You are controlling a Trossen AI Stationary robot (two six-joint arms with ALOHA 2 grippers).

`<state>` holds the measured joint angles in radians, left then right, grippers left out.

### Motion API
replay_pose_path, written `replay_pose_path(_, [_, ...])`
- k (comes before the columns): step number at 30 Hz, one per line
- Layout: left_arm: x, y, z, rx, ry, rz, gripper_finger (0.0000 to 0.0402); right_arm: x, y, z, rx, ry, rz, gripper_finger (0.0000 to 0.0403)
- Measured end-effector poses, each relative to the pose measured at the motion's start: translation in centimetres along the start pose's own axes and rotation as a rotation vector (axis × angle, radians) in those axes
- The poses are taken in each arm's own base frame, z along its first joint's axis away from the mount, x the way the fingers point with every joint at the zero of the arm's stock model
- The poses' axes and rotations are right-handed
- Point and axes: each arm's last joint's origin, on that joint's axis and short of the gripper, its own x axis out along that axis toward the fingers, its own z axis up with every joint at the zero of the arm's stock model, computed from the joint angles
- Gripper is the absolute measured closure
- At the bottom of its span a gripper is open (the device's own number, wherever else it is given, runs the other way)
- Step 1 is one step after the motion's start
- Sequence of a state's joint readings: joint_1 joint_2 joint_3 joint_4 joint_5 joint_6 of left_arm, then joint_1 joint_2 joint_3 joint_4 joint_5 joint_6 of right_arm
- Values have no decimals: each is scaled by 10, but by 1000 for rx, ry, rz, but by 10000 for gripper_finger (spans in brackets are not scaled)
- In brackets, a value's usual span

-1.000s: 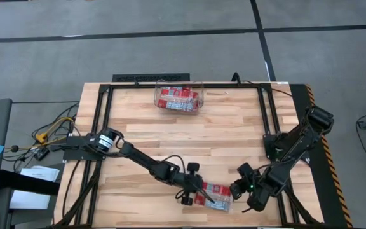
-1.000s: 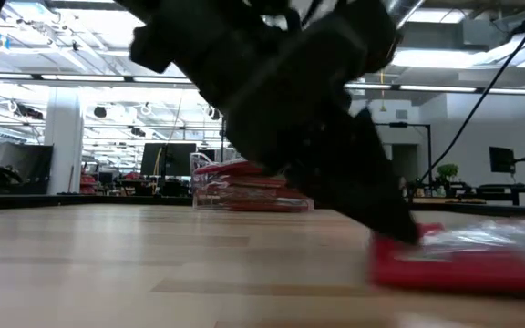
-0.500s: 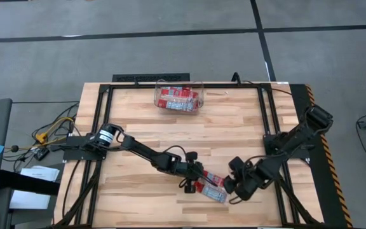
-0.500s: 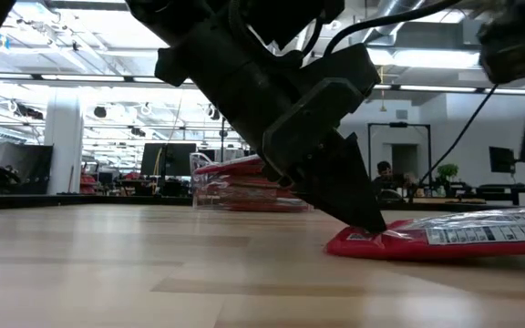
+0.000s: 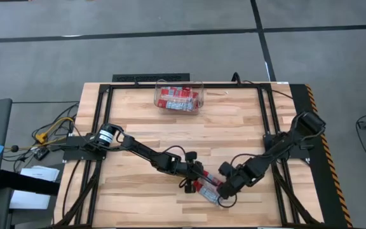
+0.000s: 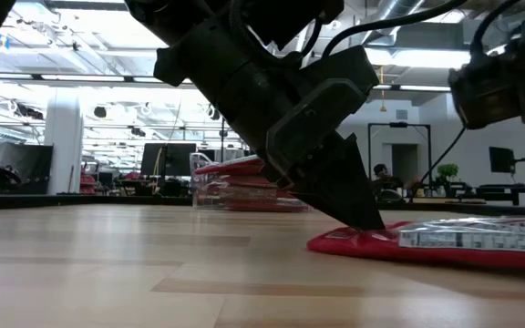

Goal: Sort popcorn bags into baskets
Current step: Put the red popcorn pack into the transparent bin

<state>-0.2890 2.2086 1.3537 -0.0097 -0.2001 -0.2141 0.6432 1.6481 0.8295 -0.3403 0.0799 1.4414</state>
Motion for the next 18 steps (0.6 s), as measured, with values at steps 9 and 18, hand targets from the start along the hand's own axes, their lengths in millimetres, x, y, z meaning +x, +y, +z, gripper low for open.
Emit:
replay_pose_path(9, [0,1,0,-25,-6,27,401,5,6,9,-18,40,78,117])
replay_pose_path(18, [0,1,1,-64,-26,51,401,6,9,11,-17,39,108,318])
